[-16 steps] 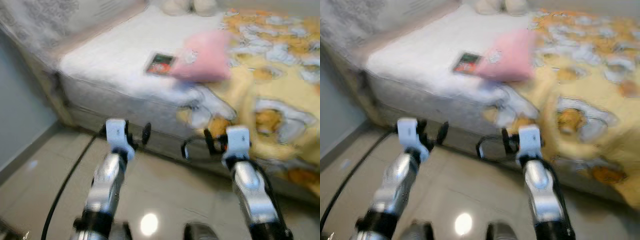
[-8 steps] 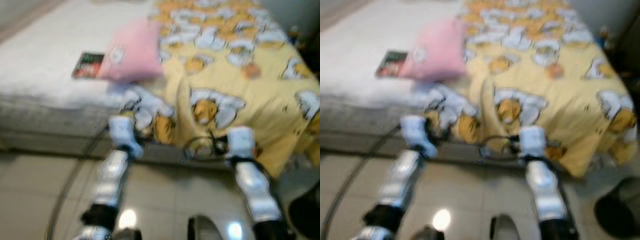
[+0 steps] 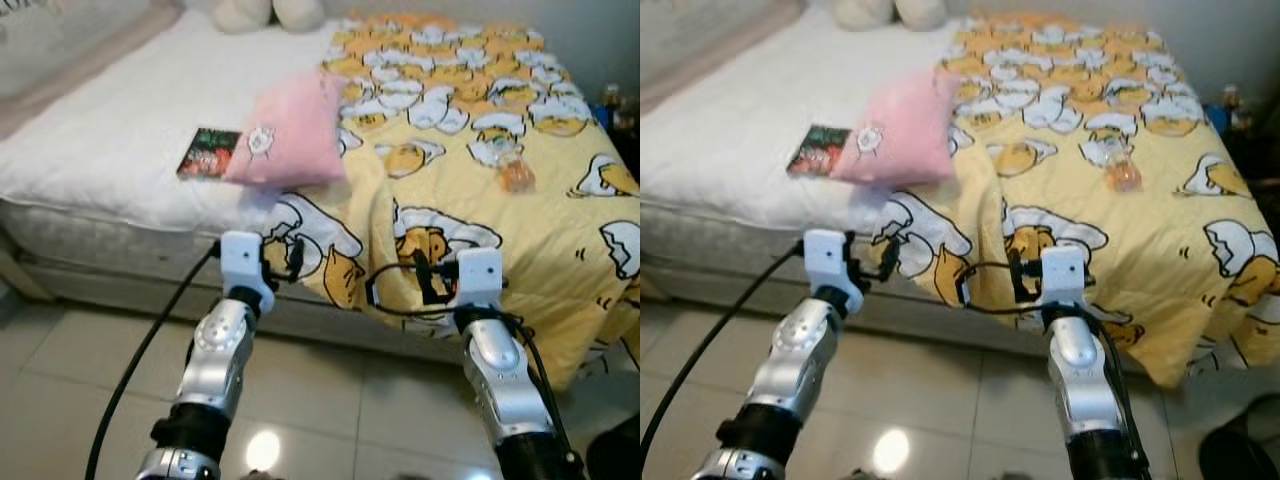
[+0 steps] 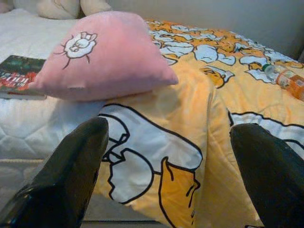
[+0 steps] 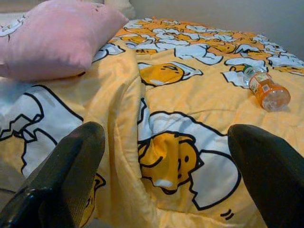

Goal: Clean up the room

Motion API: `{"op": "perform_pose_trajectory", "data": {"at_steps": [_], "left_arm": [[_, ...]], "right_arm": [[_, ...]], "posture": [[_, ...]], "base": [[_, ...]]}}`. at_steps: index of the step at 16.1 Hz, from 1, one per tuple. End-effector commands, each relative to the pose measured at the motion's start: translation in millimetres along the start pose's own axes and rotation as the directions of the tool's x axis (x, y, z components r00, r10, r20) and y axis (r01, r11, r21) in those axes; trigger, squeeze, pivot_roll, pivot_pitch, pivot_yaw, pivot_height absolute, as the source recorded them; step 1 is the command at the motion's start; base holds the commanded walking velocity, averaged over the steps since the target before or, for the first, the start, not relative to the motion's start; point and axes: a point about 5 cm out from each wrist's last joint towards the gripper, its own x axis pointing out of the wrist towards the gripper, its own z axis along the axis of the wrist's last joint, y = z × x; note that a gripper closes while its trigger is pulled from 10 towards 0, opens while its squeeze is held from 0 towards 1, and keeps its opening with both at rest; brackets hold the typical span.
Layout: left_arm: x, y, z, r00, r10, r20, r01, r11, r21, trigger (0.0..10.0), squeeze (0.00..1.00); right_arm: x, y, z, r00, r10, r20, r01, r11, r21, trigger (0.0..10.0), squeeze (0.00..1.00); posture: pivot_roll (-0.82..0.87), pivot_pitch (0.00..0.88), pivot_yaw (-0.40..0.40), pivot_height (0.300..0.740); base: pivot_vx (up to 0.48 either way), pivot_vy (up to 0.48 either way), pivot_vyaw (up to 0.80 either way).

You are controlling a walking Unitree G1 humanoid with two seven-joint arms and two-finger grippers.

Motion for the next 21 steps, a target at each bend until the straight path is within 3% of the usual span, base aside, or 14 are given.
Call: {"op": "perform_pose_trajectory", "data": {"at_steps": [1, 4, 5, 16, 18, 19, 21], "left_arm": [[-1.9, 1.9, -0.7, 1.000, 0.002, 0.004, -0.002, 1.000, 0.001, 10.0, 0.00], [-0.8, 3.1, -0.7, 1.000, 0.004, -0.001, -0.004, 1.000, 0.002, 10.0, 0.00], [1.2, -2.8, 1.9, 1.000, -0.025, 0.014, 0.025, 1.000, 0.002, 10.0, 0.00], [3.8, -14.1, 3.0, 0.998, -0.053, 0.031, 0.053, 0.998, -0.027, 10.0, 0.00], [-0.1, 2.3, -1.3, 0.999, 0.050, 0.009, -0.049, 0.993, -0.104, 10.0, 0.00], [-12.4, 19.4, -10.4, 0.995, 0.099, -0.026, -0.100, 0.993, -0.055, 10.0, 0.00], [-22.6, 25.7, -17.8, 0.995, 0.090, -0.051, -0.091, 0.995, -0.027, 10.0, 0.00]], "right_arm": [[-1.4, -2.5, 4.4, 1.000, -0.005, 0.024, 0.005, 1.000, 0.010, 10.0, 0.00], [-4.6, 6.6, 3.7, 0.998, 0.059, 0.033, -0.058, 0.998, -0.037, 10.0, 0.00], [-1.3, 7.2, 3.1, 0.998, 0.052, 0.021, -0.051, 0.998, -0.031, 10.0, 0.00], [-3.8, 4.6, 2.1, 0.998, 0.055, 0.032, -0.054, 0.998, -0.023, 10.0, 0.00], [-6.7, 3.1, -1.0, 0.998, 0.058, 0.026, -0.057, 0.998, -0.029, 10.0, 0.00], [-13.3, -1.0, -4.7, 0.998, 0.066, 0.017, -0.066, 0.998, 0.006, 10.0, 0.00], [-21.2, -2.1, -9.7, 0.995, 0.097, 0.002, -0.097, 0.994, 0.056, 10.0, 0.00]], "posture": [[-0.15, 0.000, 0.055, 0.740], [-0.16, 0.000, 0.057, 0.740], [-0.16, 0.000, 0.059, 0.740], [-0.18, 0.000, 0.067, 0.740], [-0.19, 0.000, 0.075, 0.740], [-0.20, 0.000, 0.080, 0.740], [-0.19, 0.000, 0.077, 0.740]], "base": [[0.000, 0.000, 0.00], [0.325, -0.350, 0.00], [0.337, -0.337, 0.00], [0.337, -0.337, 0.00], [0.337, -0.337, 0.00], [0.337, -0.337, 0.00], [0.339, -0.336, 0.00]]}}
